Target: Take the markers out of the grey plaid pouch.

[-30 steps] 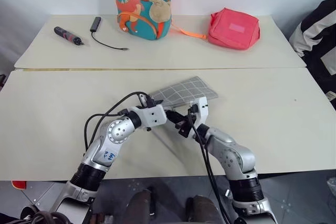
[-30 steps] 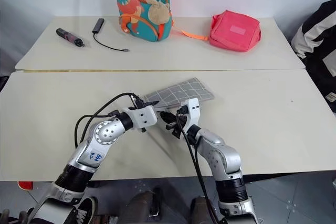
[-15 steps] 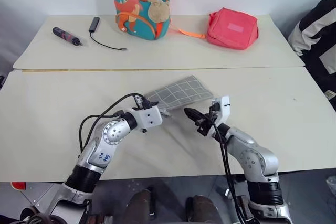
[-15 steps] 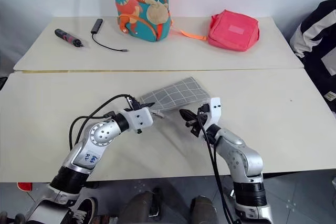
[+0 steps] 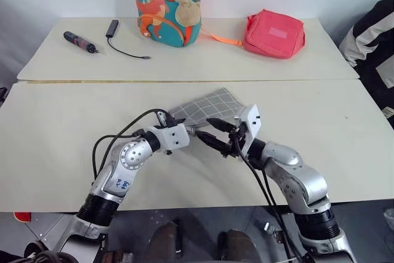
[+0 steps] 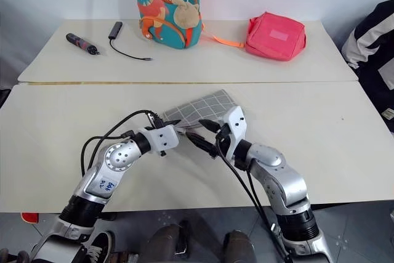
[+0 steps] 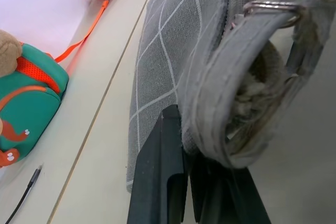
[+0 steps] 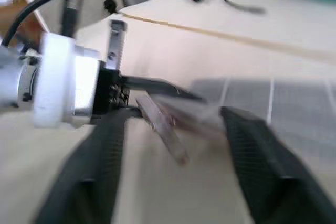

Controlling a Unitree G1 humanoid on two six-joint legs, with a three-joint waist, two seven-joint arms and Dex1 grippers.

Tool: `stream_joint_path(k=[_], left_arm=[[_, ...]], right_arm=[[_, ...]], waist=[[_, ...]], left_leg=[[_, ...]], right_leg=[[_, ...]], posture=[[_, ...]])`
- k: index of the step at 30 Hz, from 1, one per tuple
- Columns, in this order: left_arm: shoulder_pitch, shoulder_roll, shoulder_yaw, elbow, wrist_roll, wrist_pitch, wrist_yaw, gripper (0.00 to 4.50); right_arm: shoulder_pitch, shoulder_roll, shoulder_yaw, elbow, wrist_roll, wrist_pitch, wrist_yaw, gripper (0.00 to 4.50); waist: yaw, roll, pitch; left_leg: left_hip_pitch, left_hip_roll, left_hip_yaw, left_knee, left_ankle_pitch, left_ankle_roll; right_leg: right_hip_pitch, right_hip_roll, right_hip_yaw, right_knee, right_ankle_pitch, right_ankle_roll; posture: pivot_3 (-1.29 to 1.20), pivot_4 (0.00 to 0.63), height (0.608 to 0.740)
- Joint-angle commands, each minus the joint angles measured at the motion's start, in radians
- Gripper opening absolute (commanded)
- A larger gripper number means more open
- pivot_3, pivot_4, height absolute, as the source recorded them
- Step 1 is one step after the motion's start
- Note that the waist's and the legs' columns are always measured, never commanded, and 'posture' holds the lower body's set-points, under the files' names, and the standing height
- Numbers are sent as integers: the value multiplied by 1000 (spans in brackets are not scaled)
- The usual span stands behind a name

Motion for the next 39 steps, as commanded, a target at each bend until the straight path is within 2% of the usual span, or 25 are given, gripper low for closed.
stream_joint_path(k=[1,3,8,15,18,21,33,36,37,39], left_arm=[[-27,-17,-13,-5,2,-3,10,0],[-32,-19,-19,-2,6,-2,8,0],[-51,27,-78,8,95,-42,-4,0],[-81,49,-122,36,170,-85,15,0],[-80,43,-123,34,178,-91,16,0],[-77,41,-120,32,180,-93,17,0],[-73,38,-117,40,189,-109,25,0],[-72,36,-117,39,190,-112,24,0],[-71,36,-116,40,190,-112,24,0],[-72,37,-117,40,191,-113,22,0]], right_arm=[[11,7,34,-16,-46,-76,12,2951],[13,4,50,-8,-74,-109,17,2951],[-60,-43,123,54,-256,-262,33,2951],[-87,-51,165,117,-345,-364,63,2951],[-95,-56,180,124,-365,-390,93,2352],[-93,-63,182,115,-362,-379,126,1386],[-114,-49,170,154,-387,-345,126,1386],[-119,-46,166,158,-390,-335,125,812],[-122,-46,167,160,-392,-333,126,402],[-128,-46,166,164,-401,-323,119,38]], waist=[[1,0,0],[1,0,0],[-1,0,0],[1,0,0],[1,0,0],[2,0,0],[2,0,0],[2,0,0],[2,0,0],[2,0,0]], left_leg=[[0,0,0,0,0,0],[0,0,0,1,0,0],[0,0,0,1,0,0],[0,0,0,1,0,0],[1,0,0,1,0,0],[1,0,0,1,0,0],[1,0,-1,2,0,0],[1,0,-1,2,0,0],[1,0,-1,2,0,0],[1,0,-1,2,0,0]], right_leg=[[0,0,0,0,0,0],[1,0,0,0,0,0],[0,0,0,0,0,0],[1,0,0,0,0,0],[1,0,0,0,0,0],[2,0,0,1,0,0],[2,0,-1,1,0,0],[2,0,-1,1,0,0],[2,0,-1,1,0,0],[2,0,-1,1,0,0]], posture=[[0,150,740],[0,150,740],[0,150,740],[0,150,740],[0,150,740],[0,150,740],[0,150,740],[0,150,740],[0,150,740],[0,150,740]])
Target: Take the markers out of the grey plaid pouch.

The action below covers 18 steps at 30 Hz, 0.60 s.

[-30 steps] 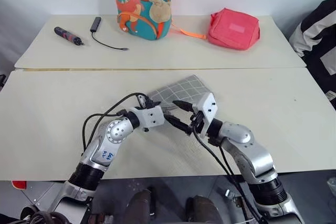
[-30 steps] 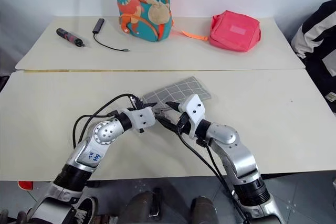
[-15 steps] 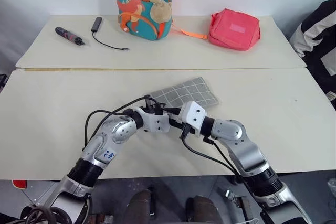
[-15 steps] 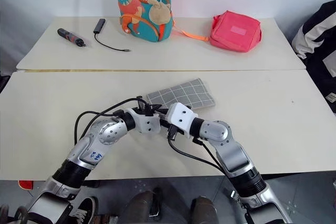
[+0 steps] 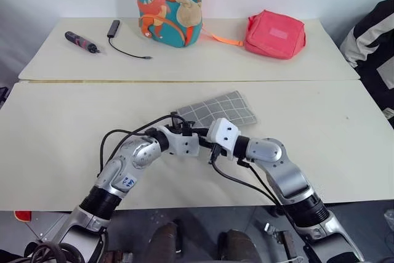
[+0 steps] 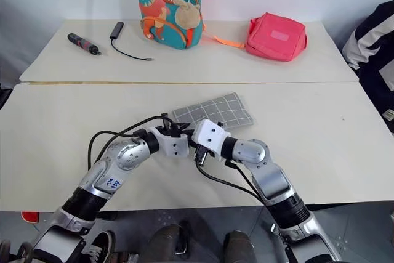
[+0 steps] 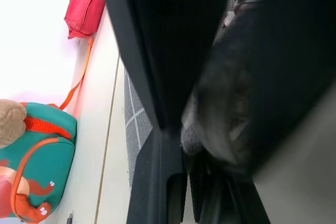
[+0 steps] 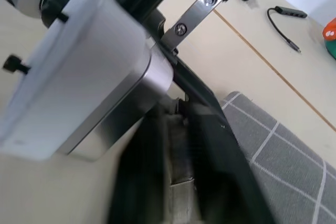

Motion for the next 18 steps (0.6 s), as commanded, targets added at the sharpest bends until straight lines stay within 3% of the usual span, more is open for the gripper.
stream_joint_path(k=[1,9,18], left_arm=[[-1,-5,-10,4,6,-9,7,0],[2,-10,-3,1,-2,-3,6,0],[5,-23,32,10,-40,19,14,0]], right_arm=[[-17,2,-11,-9,-10,12,-11,38],[-23,-7,-21,-38,1,28,13,38],[-6,-90,-20,-87,28,52,111,38]], waist=[[0,0,0],[0,0,0],[0,0,0]], left_leg=[[0,0,0,0,0,0],[0,0,0,0,0,0],[0,0,0,0,0,0]], right_leg=[[0,0,0,0,0,0],[0,0,0,0,0,0],[0,0,0,0,0,0]], posture=[[0,150,740],[0,150,740],[0,150,740]])
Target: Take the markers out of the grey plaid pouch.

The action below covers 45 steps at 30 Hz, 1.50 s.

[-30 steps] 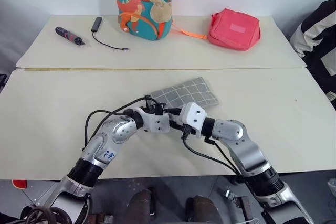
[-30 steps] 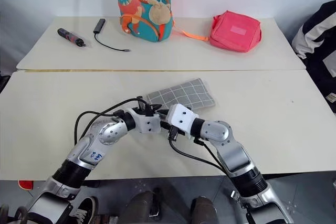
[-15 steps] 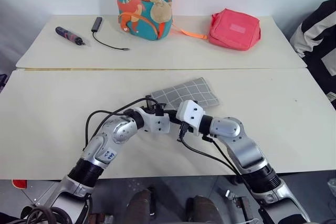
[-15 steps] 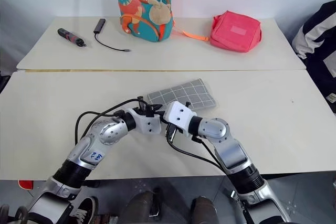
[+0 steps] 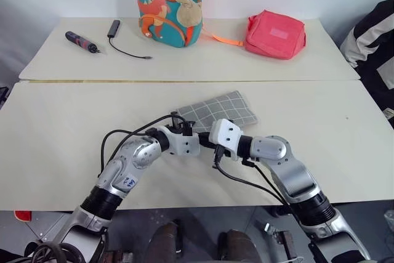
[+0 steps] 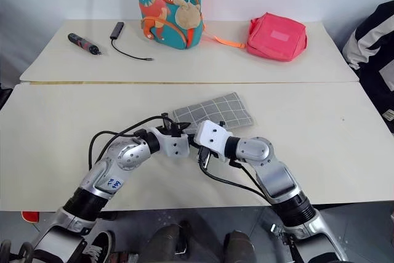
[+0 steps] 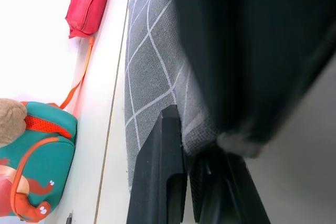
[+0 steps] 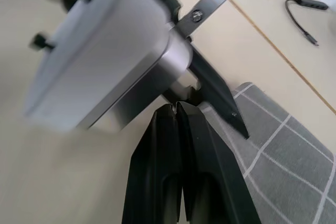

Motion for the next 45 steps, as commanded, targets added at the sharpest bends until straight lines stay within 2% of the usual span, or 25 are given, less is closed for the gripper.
stream_joint_path(k=[1,12,15,19,22,28,33,37,45], left_arm=[[3,-7,25,5,-29,11,11,0],[14,-22,86,-11,-142,45,1,0],[26,-61,136,-36,-255,96,-19,0],[34,-49,174,-56,-334,93,-51,0],[51,-51,217,-80,-462,142,-126,0],[102,55,243,-92,-597,125,-291,0],[97,123,245,-40,-560,56,-285,0],[67,190,237,38,-462,-58,-232,0],[46,144,235,62,-498,-56,-210,0]], right_arm=[[5,-22,-22,-45,25,-6,27,38],[43,-118,-65,4,7,-73,57,38],[28,-129,-74,49,-14,-106,33,38],[2,-128,-82,99,-33,-147,11,38],[-14,-143,-82,141,-56,-192,3,38],[-54,-143,-121,190,-46,-245,-18,38],[-56,-149,-130,200,-27,-242,-10,38],[-49,-161,-144,197,2,-234,13,38],[-18,-146,-139,165,36,-212,23,38]], waist=[[-1,0,0],[-3,0,0],[-3,0,0],[-3,0,0],[-3,0,0],[-5,0,0],[-4,0,0],[-5,0,0],[-4,0,0]], left_leg=[[0,0,0,0,0,0],[0,0,0,1,0,0],[0,0,0,1,0,0],[0,1,-1,3,0,0],[0,1,-1,4,0,0],[0,1,-1,4,0,0],[0,1,-1,5,0,0],[0,1,-1,5,0,0],[0,1,-1,4,0,1]], right_leg=[[0,0,0,0,0,0],[0,0,-1,0,0,0],[1,0,-1,0,0,0],[1,0,-1,-1,0,0],[2,0,-1,-1,0,0],[2,1,-1,-1,0,0],[3,0,-1,-2,0,0],[2,1,-1,-2,0,0],[3,0,-2,-1,0,0]], posture=[[0,150,740],[0,150,740],[0,150,740],[0,150,740],[0,150,740],[0,150,740],[0,150,740],[0,150,740],[0,150,740]])
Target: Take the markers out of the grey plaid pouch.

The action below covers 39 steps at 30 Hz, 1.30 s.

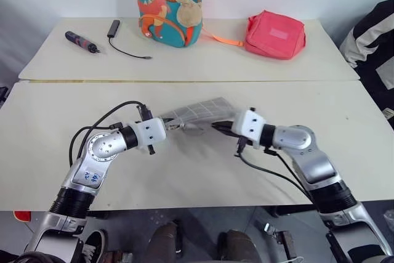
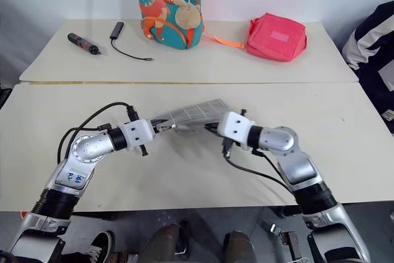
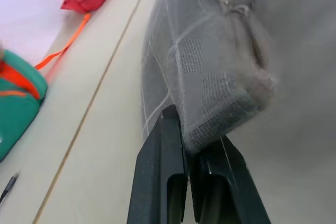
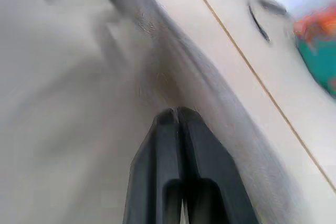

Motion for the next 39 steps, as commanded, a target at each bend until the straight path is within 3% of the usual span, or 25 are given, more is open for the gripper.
stream_joint_path(k=[1,6,7,9,13,16,30,39], left_arm=[[-2,-16,28,-14,-29,10,13,0],[5,-39,28,-41,-57,41,-10,0],[7,-42,24,-48,-53,43,-8,0],[5,-44,15,-55,-37,37,-5,0],[-4,-48,8,-48,0,14,17,0],[-3,-49,-3,-47,16,-1,16,0],[-5,-94,-10,-86,-3,39,17,0],[16,-101,-12,-110,-30,66,-7,0]], right_arm=[[9,10,-17,-29,10,6,-2,38],[31,74,-25,-112,99,138,-5,38],[32,87,-31,-123,112,157,-10,208],[39,123,-51,-157,165,233,-35,634],[75,174,-85,-263,324,477,-69,1984],[86,183,-96,-305,367,550,-89,3035],[97,255,28,-280,283,543,-171,3035],[67,396,-30,-204,312,551,-262,3035]], waist=[[-2,0,0],[-5,0,0],[-4,0,0],[-4,0,0],[1,0,0],[0,0,0],[-1,0,0],[-5,0,0]], left_leg=[[0,0,0,0,0,0],[0,1,0,-1,0,0],[0,1,0,-1,0,0],[0,1,0,-1,0,0],[0,0,0,0,0,0],[0,0,0,0,0,0],[0,0,1,-2,0,0],[0,0,1,-3,0,-1]], right_leg=[[0,0,0,0,0,0],[-1,1,0,0,0,0],[-1,1,0,0,0,0],[0,0,0,0,0,0],[0,0,0,0,0,0],[0,0,0,0,0,0],[-3,0,2,1,0,0],[-3,0,2,1,0,0]], posture=[[0,150,740],[0,150,740],[0,150,740],[0,150,740],[0,150,740],[0,150,740],[0,150,740],[0,150,740]])
